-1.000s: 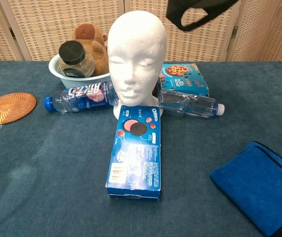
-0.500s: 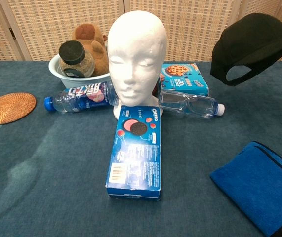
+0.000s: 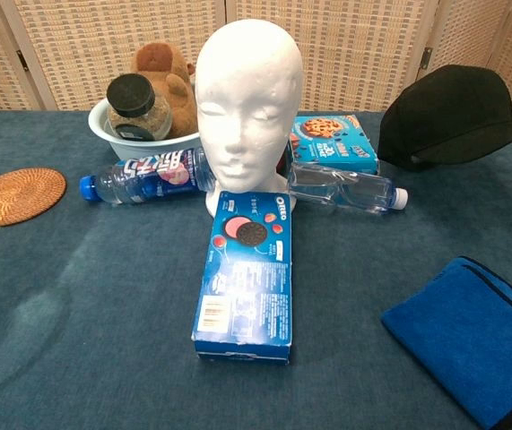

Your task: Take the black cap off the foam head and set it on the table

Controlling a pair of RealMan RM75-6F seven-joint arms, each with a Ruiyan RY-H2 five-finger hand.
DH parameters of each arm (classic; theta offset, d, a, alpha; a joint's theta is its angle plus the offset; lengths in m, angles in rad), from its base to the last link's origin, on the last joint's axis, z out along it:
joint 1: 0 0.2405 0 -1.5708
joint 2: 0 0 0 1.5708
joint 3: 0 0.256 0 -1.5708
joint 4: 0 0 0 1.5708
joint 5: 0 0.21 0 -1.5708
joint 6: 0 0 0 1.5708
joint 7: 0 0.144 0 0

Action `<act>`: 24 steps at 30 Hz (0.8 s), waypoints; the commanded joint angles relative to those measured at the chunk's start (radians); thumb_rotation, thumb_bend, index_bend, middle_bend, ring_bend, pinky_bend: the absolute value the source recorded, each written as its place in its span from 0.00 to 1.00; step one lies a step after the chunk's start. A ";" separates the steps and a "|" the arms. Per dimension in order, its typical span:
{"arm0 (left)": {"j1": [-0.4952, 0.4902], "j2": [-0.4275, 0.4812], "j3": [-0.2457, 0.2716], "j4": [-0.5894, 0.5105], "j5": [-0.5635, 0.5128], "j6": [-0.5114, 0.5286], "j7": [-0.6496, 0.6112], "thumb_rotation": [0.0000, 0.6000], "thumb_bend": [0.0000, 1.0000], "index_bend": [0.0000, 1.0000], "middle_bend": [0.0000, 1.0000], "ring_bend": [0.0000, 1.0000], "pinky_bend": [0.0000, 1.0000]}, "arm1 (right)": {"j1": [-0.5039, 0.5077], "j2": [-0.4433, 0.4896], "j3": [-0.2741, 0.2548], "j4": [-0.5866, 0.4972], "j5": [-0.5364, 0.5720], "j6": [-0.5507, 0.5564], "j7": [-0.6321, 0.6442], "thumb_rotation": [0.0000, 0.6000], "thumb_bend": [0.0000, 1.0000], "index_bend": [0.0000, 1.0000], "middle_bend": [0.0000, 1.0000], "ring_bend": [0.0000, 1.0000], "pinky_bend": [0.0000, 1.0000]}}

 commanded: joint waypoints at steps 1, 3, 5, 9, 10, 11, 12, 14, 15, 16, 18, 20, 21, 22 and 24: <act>0.001 -0.001 0.001 0.004 -0.004 -0.003 -0.003 1.00 0.19 0.00 0.00 0.02 0.00 | 0.013 -0.048 -0.002 0.054 0.009 -0.037 0.018 1.00 0.45 0.81 0.52 0.31 0.22; 0.000 -0.002 0.002 0.006 -0.006 -0.004 -0.005 1.00 0.19 0.00 0.00 0.02 0.00 | 0.018 -0.067 -0.004 0.080 0.011 -0.053 0.023 1.00 0.45 0.81 0.52 0.31 0.22; 0.000 -0.003 0.002 0.008 -0.005 -0.004 -0.006 1.00 0.19 0.00 0.00 0.02 0.00 | 0.025 -0.087 -0.003 0.106 0.016 -0.074 0.030 1.00 0.45 0.81 0.52 0.31 0.23; 0.000 -0.004 0.004 0.009 -0.002 -0.004 -0.007 1.00 0.19 0.00 0.00 0.02 0.00 | 0.035 -0.109 -0.005 0.122 0.026 -0.118 0.019 1.00 0.45 0.80 0.50 0.30 0.22; 0.000 -0.004 0.004 0.008 -0.002 -0.004 -0.007 1.00 0.19 0.00 0.00 0.02 0.00 | 0.036 -0.109 -0.006 0.116 0.029 -0.133 0.011 1.00 0.45 0.78 0.48 0.30 0.22; 0.000 -0.004 0.005 0.008 -0.002 -0.003 -0.006 1.00 0.19 0.00 0.00 0.02 0.00 | 0.037 -0.106 -0.007 0.101 0.035 -0.152 -0.002 1.00 0.42 0.74 0.46 0.27 0.21; 0.001 -0.003 0.005 0.008 -0.003 -0.003 -0.006 1.00 0.19 0.00 0.00 0.02 0.00 | 0.038 -0.102 -0.008 0.087 0.040 -0.166 -0.015 1.00 0.39 0.68 0.43 0.25 0.19; 0.001 -0.003 0.005 0.009 -0.004 -0.003 -0.003 1.00 0.19 0.00 0.00 0.02 0.00 | 0.039 -0.090 -0.005 0.046 0.054 -0.198 -0.048 1.00 0.28 0.59 0.39 0.19 0.16; 0.001 -0.003 0.006 0.009 -0.002 -0.003 -0.003 1.00 0.19 0.00 0.00 0.02 0.00 | 0.039 -0.084 -0.004 0.027 0.061 -0.209 -0.064 1.00 0.21 0.53 0.36 0.16 0.13; 0.001 -0.003 0.007 0.009 -0.001 -0.003 -0.004 1.00 0.19 0.00 0.00 0.02 0.00 | 0.038 -0.079 -0.001 0.007 0.070 -0.220 -0.081 1.00 0.17 0.50 0.34 0.14 0.12; 0.001 -0.005 0.008 0.011 0.000 -0.002 -0.003 1.00 0.19 0.00 0.00 0.02 0.00 | 0.036 -0.064 0.007 -0.047 0.091 -0.243 -0.115 1.00 0.06 0.42 0.30 0.09 0.09; 0.002 -0.005 0.009 0.010 0.002 0.000 -0.004 1.00 0.19 0.00 0.00 0.02 0.00 | 0.033 -0.046 0.011 -0.095 0.107 -0.259 -0.148 1.00 0.00 0.32 0.25 0.05 0.05; 0.003 -0.004 0.009 0.010 0.003 0.001 -0.005 1.00 0.19 0.00 0.00 0.02 0.00 | 0.030 -0.031 0.014 -0.127 0.117 -0.266 -0.173 1.00 0.00 0.27 0.22 0.03 0.04; 0.003 -0.002 0.009 0.009 0.003 0.002 -0.005 1.00 0.19 0.00 0.00 0.02 0.00 | 0.028 -0.019 0.016 -0.152 0.126 -0.273 -0.192 1.00 0.00 0.22 0.20 0.02 0.03; 0.005 0.001 0.010 0.008 0.003 0.005 -0.005 1.00 0.19 0.00 0.00 0.02 0.00 | 0.020 0.012 0.024 -0.218 0.155 -0.288 -0.237 1.00 0.00 0.13 0.15 0.00 0.01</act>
